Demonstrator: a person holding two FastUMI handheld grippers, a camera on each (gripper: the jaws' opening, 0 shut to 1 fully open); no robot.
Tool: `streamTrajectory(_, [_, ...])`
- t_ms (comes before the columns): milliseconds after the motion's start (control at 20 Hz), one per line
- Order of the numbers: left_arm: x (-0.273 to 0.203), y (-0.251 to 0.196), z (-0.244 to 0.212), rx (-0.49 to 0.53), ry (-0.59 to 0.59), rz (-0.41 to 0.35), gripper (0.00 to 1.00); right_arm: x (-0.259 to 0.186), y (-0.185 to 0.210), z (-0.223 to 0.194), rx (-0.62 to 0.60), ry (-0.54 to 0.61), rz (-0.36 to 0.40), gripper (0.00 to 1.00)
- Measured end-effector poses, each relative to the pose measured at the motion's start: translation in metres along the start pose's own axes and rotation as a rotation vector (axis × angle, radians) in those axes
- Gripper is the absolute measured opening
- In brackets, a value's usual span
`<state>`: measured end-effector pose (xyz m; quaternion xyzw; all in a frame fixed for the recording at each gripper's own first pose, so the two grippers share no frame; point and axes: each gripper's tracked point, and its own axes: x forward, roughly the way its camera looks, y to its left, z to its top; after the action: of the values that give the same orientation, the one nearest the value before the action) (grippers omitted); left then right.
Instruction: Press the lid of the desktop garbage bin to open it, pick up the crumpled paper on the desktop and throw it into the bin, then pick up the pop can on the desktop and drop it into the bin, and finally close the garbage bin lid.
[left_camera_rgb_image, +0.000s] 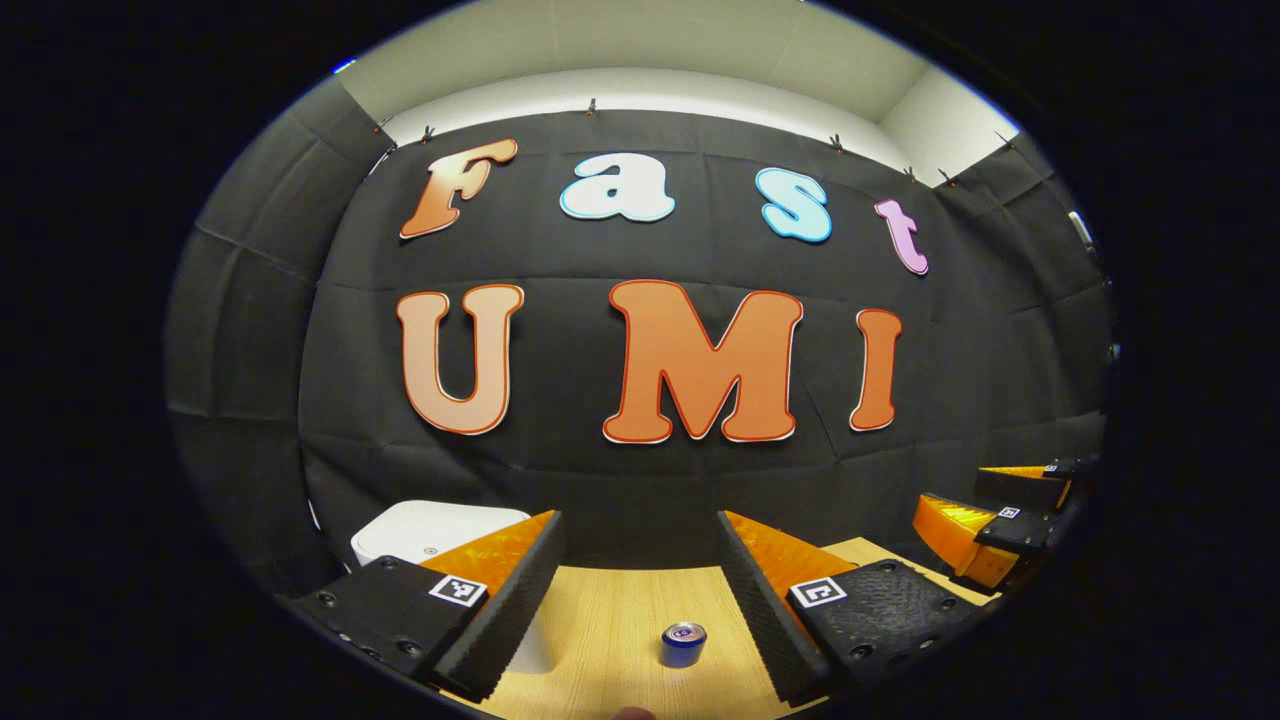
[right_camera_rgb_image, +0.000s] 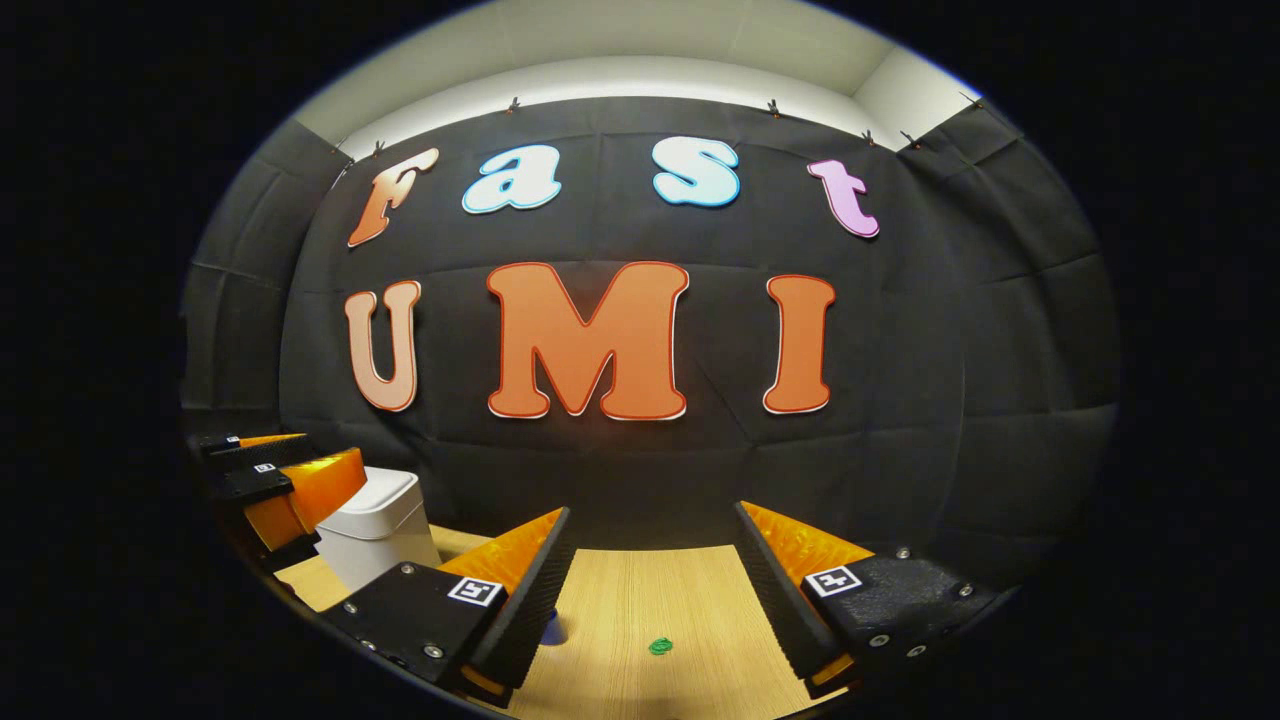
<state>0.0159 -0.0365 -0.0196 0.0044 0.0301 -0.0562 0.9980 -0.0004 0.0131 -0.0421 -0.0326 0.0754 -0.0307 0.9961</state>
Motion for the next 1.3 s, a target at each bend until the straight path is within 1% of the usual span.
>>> streamTrajectory(100, [0.000,0.004,0.003,-0.007,-0.003,0.003,0.94,-0.002,0.000,0.000,-0.010,-0.001,0.001,0.94])
streamTrajectory(150, [0.000,0.008,0.001,-0.012,0.007,0.008,0.92,-0.002,-0.001,-0.001,-0.011,0.000,0.000,0.94])
streamTrajectory(250, [0.001,0.016,-0.005,-0.021,0.035,0.022,0.92,-0.003,-0.002,-0.001,-0.011,0.006,-0.002,0.94])
streamTrajectory(300, [0.000,0.020,-0.007,-0.024,0.043,0.028,0.94,-0.002,-0.001,-0.003,-0.011,0.010,-0.002,0.94])
streamTrajectory(400, [0.002,0.024,-0.004,-0.023,0.047,0.023,0.93,-0.002,-0.004,-0.006,-0.013,0.019,-0.008,0.94])
streamTrajectory(450, [0.002,0.028,-0.001,-0.018,0.042,0.026,0.94,-0.002,-0.003,-0.007,-0.017,0.020,-0.008,0.94])
streamTrajectory(500, [0.001,0.036,0.002,-0.013,0.033,0.039,0.94,-0.002,-0.002,-0.008,-0.021,0.022,-0.007,0.94])
streamTrajectory(600, [0.000,0.055,0.009,-0.024,0.010,0.083,0.90,-0.002,0.003,-0.010,-0.020,0.025,0.006,0.94])
streamTrajectory(700, [0.002,0.071,0.007,-0.057,0.018,0.112,0.74,-0.001,0.010,-0.011,-0.026,0.025,0.021,0.94])
streamTrajectory(750, [0.005,0.078,0.003,-0.067,0.033,0.122,0.69,0.000,0.014,-0.011,-0.030,0.022,0.027,0.94])
streamTrajectory(800, [0.006,0.091,-0.005,-0.084,0.053,0.140,0.58,0.000,0.018,-0.011,-0.032,0.020,0.034,0.94])
streamTrajectory(850, [0.007,0.103,-0.010,-0.103,0.067,0.158,0.45,0.002,0.022,-0.011,-0.033,0.021,0.040,0.94])
streamTrajectory(900, [0.007,0.115,-0.015,-0.121,0.081,0.175,0.42,0.003,0.025,-0.012,-0.035,0.022,0.045,0.94])
streamTrajectory(950, [0.010,0.124,-0.021,-0.128,0.092,0.181,0.35,0.005,0.028,-0.014,-0.038,0.025,0.049,0.94])
streamTrajectory(1000, [0.013,0.136,-0.026,-0.122,0.109,0.194,0.32,0.006,0.029,-0.015,-0.041,0.029,0.051,0.94])
streamTrajectory(1050, [0.019,0.152,-0.030,-0.111,0.121,0.211,0.17,0.007,0.031,-0.017,-0.041,0.034,0.052,0.94])
streamTrajectory(1100, [0.021,0.171,-0.038,-0.103,0.141,0.241,0.07,0.008,0.034,-0.019,-0.040,0.039,0.054,0.94])
streamTrajectory(1150, [0.031,0.181,-0.042,-0.115,0.163,0.234,0.00,0.010,0.035,-0.020,-0.039,0.043,0.056,0.94])
streamTrajectory(1200, [0.041,0.185,-0.048,-0.138,0.184,0.204,0.00,0.011,0.037,-0.021,-0.043,0.045,0.055,0.94])
streamTrajectory(1250, [0.051,0.194,-0.056,-0.146,0.203,0.195,0.00,0.010,0.038,-0.023,-0.048,0.046,0.053,0.94])
streamTrajectory(1300, [0.060,0.204,-0.065,-0.132,0.223,0.189,0.00,0.011,0.037,-0.023,-0.051,0.047,0.050,0.94])
